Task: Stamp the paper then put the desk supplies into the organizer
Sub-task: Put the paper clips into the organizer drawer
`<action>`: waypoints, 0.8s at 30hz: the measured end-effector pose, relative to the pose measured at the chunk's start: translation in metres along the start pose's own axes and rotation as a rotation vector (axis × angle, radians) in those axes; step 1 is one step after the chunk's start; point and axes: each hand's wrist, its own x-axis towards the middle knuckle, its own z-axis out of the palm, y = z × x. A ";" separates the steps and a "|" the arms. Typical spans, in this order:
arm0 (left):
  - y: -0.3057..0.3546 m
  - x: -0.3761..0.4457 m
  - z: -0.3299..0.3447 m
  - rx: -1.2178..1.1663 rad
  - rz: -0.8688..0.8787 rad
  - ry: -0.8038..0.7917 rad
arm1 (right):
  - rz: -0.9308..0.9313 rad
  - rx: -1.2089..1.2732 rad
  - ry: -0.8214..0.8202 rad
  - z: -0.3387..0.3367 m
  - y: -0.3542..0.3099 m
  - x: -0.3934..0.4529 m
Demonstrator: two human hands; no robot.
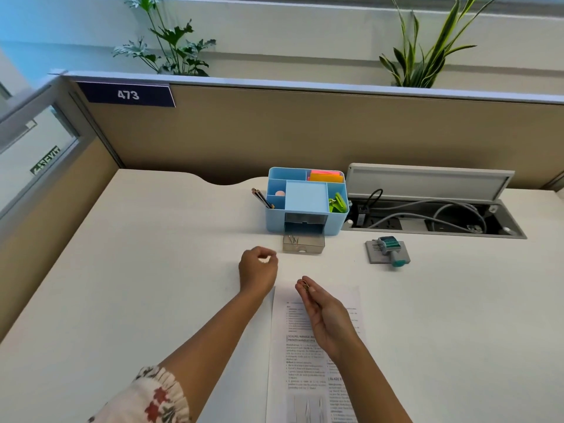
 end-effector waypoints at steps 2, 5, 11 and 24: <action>-0.026 -0.003 -0.008 0.206 0.089 -0.042 | -0.006 -0.014 -0.003 0.001 0.001 0.000; -0.052 -0.007 -0.021 0.429 0.198 -0.174 | -0.021 -0.076 0.004 0.003 0.000 0.001; -0.081 -0.021 -0.032 0.815 0.340 -0.448 | -0.033 -0.044 0.039 0.019 -0.018 0.012; -0.076 -0.012 -0.036 0.914 0.279 -0.610 | -0.136 -0.210 0.170 0.063 -0.077 0.056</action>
